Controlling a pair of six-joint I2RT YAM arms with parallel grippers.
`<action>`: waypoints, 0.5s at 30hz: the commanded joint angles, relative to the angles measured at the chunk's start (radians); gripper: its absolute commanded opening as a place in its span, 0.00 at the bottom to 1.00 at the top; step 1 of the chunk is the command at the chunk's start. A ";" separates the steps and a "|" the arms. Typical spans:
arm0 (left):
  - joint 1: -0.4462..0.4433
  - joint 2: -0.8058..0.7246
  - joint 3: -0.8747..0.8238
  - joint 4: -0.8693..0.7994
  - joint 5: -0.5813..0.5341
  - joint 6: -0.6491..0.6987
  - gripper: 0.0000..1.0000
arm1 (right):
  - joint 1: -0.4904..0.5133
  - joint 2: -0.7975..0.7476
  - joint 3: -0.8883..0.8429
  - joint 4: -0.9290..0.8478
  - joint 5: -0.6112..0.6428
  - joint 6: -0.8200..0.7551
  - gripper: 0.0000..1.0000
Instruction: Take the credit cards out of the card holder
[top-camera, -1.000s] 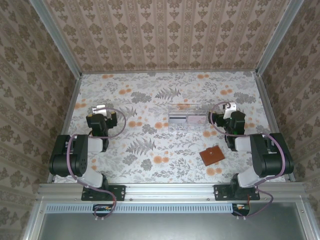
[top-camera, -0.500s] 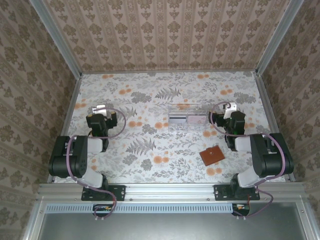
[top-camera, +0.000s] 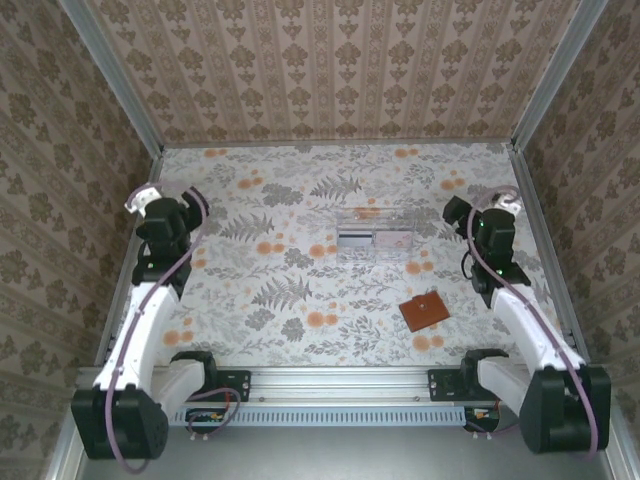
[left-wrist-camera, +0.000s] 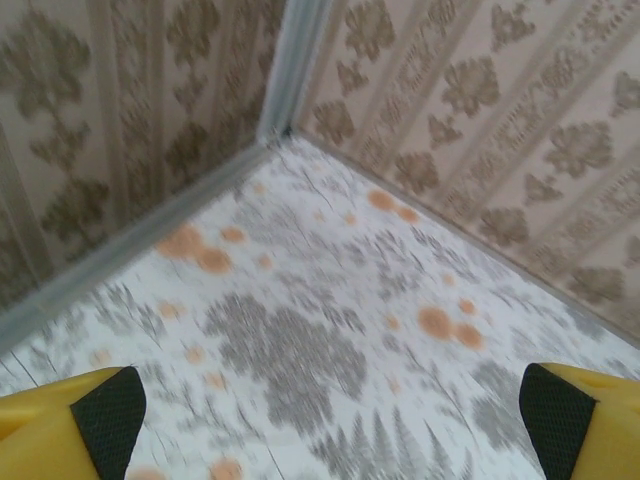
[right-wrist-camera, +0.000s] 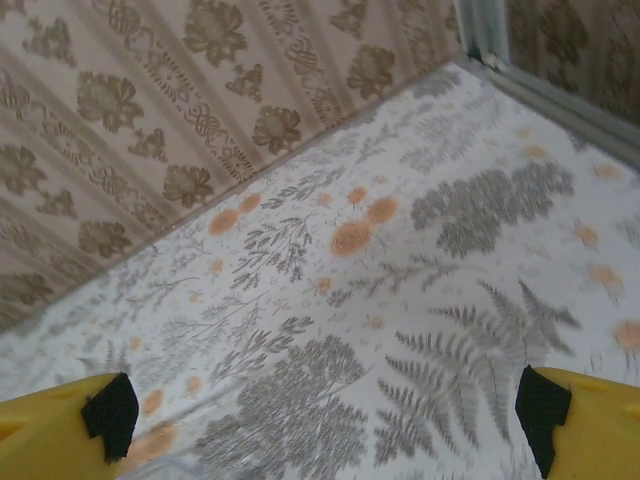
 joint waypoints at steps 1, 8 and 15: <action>-0.041 -0.080 -0.065 -0.135 0.164 -0.114 1.00 | -0.002 -0.093 0.027 -0.318 -0.097 0.200 1.00; -0.312 -0.157 -0.053 -0.248 0.042 -0.046 1.00 | 0.144 -0.257 -0.025 -0.699 -0.071 0.281 1.00; -0.484 -0.134 -0.025 -0.311 -0.018 -0.038 1.00 | 0.347 -0.238 -0.084 -0.818 -0.060 0.389 1.00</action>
